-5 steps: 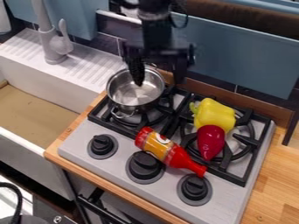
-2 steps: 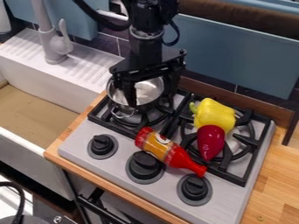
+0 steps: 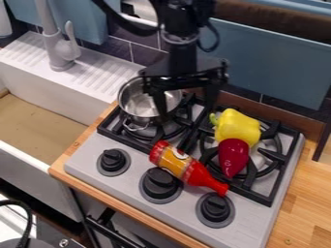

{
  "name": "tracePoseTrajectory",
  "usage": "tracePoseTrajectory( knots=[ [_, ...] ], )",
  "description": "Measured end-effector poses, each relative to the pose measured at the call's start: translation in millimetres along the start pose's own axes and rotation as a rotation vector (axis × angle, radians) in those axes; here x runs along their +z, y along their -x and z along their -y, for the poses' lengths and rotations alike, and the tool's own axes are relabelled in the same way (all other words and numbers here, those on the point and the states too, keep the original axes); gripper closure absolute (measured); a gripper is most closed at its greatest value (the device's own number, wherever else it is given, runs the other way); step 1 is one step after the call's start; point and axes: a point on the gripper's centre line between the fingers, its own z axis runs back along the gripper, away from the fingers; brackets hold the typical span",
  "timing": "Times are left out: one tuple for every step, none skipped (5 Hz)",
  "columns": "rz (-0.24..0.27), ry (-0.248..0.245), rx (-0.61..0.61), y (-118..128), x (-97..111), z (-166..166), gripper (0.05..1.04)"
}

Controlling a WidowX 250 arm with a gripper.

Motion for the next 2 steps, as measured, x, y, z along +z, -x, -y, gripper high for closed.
tracePoseTrajectory(
  knots=[
    [-0.016,0.064,-0.232,5.7,-0.1,12.9,0.083],
    [-0.061,0.068,-0.278,15.5,-12.7,26.5,0.083]
  ],
)
